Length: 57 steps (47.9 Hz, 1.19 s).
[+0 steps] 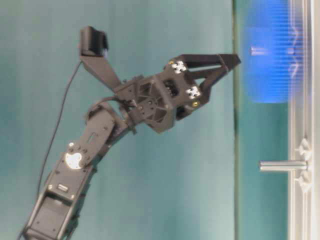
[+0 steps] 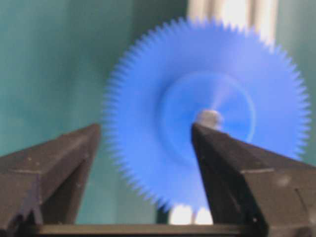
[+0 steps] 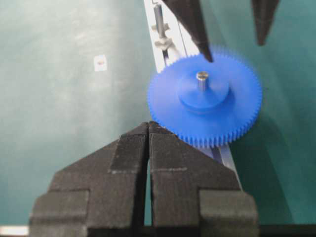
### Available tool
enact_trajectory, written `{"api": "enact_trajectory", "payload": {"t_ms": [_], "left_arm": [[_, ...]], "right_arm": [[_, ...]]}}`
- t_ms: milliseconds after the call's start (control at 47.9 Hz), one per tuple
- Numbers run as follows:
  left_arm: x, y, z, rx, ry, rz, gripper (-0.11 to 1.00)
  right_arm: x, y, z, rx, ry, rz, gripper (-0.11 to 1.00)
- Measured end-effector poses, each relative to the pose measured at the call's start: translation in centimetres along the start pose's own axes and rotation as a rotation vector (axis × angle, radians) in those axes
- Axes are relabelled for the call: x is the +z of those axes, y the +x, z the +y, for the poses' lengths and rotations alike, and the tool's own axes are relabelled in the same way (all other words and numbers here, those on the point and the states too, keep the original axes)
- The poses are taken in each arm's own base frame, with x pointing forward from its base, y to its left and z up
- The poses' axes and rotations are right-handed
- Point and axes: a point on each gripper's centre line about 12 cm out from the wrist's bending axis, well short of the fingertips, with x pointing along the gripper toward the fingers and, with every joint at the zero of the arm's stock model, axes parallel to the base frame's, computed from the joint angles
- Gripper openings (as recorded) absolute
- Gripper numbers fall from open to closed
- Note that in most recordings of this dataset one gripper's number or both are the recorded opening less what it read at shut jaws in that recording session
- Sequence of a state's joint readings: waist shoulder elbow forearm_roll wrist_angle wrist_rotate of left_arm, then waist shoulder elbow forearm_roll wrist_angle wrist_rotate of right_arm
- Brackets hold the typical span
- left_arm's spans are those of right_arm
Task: Find the location of the shaft and insert the large gear.
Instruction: 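Push the gear onto the shaft with the left gripper, then open the left gripper and withdraw it leftward from the gear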
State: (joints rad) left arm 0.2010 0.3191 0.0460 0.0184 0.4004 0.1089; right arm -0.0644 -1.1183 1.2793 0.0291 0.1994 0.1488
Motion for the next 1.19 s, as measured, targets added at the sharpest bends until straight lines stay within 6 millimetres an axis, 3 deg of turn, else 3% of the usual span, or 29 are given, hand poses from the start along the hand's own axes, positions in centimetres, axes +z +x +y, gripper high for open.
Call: {"api": "enact_trajectory", "payload": {"t_ms": [480, 836, 1024, 1191], "left_arm": [[0.0, -0.2, 0.2, 0.003, -0.006, 0.000, 0.77], [0.4, -5.8, -3.6, -0.048, 0.017, -0.103, 0.77], [0.4, -9.3, -3.7, -0.051, -0.035, -0.241, 0.77], [-0.8, -10.6, -4.0, -0.059, -0.072, -0.271, 0.77]], "right_arm": [[0.1, 0.0, 0.0, -0.001, 0.001, -0.002, 0.01], [0.1, 0.0, 0.0, -0.001, 0.001, -0.002, 0.01], [0.0, 0.0, 0.0, -0.001, 0.001, 0.000, 0.01], [0.0, 0.0, 0.0, -0.001, 0.001, 0.000, 0.01]]}}
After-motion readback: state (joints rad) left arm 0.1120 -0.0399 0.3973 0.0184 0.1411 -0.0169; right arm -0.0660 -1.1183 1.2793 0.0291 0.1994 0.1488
